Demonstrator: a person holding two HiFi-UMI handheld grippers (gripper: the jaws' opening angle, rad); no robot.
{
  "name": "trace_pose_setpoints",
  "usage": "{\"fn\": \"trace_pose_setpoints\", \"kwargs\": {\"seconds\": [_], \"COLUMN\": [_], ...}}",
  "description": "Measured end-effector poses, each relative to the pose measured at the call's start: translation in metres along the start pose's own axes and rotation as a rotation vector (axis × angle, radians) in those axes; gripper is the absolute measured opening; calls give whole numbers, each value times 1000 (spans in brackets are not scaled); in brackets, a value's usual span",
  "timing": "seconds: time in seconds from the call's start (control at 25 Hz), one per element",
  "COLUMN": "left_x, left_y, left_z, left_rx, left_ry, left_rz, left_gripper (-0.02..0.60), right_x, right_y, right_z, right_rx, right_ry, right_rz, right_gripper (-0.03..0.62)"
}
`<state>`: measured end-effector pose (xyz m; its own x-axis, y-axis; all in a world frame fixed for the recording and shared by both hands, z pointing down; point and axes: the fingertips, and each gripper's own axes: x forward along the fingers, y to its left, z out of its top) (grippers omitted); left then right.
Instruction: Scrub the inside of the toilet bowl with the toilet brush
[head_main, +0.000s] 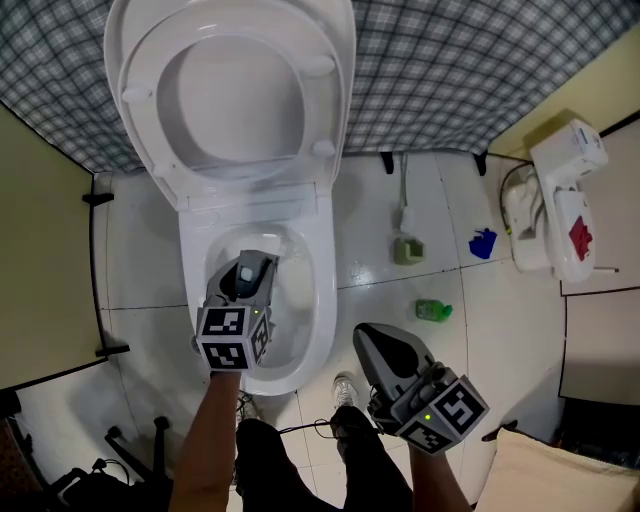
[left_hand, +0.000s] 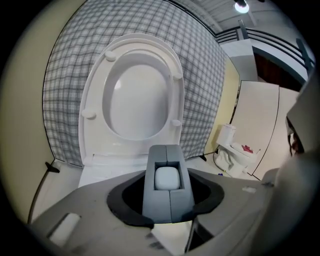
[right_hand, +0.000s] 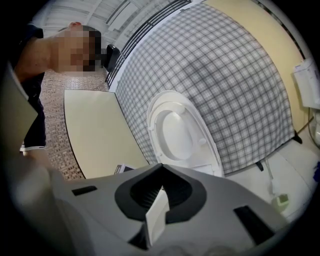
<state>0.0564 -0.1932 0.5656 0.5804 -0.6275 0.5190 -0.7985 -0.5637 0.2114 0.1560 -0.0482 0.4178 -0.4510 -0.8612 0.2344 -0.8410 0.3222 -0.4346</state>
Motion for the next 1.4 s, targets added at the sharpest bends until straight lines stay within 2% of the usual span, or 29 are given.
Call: {"fn": "trace_pose_setpoints", "kwargs": {"seconds": [0.08, 0.2, 0.28, 0.36, 0.56, 0.88, 1.08, 1.4], "left_x": [1, 4, 3, -4, -36, -118, -171, -270], "left_y": [2, 15, 24, 31, 31, 21, 28, 70], "left_z": [-5, -30, -48, -52, -24, 30, 40, 104], "left_rx": [13, 40, 32, 5, 24, 9, -44, -80], "left_ry": [19, 102, 141, 142, 101, 30, -67, -218], "left_rz": [17, 63, 73, 78, 79, 33, 20, 63], "left_gripper": [190, 190, 190, 190, 190, 190, 190, 190], "right_x": [-2, -2, -2, -4, -11, -17, -14, 5], "right_y": [-5, -2, 4, 5, 0, 29, 63, 112], "right_z": [-3, -7, -6, -4, -5, 16, 14, 24], "right_rx": [3, 7, 4, 0, -34, -77, -117, -135], "right_ry": [-2, -1, 2, 4, 7, 12, 8, 23], "right_rz": [-12, -10, 2, 3, -14, 23, 71, 148], "right_gripper": [0, 0, 0, 0, 0, 0, 0, 0]}}
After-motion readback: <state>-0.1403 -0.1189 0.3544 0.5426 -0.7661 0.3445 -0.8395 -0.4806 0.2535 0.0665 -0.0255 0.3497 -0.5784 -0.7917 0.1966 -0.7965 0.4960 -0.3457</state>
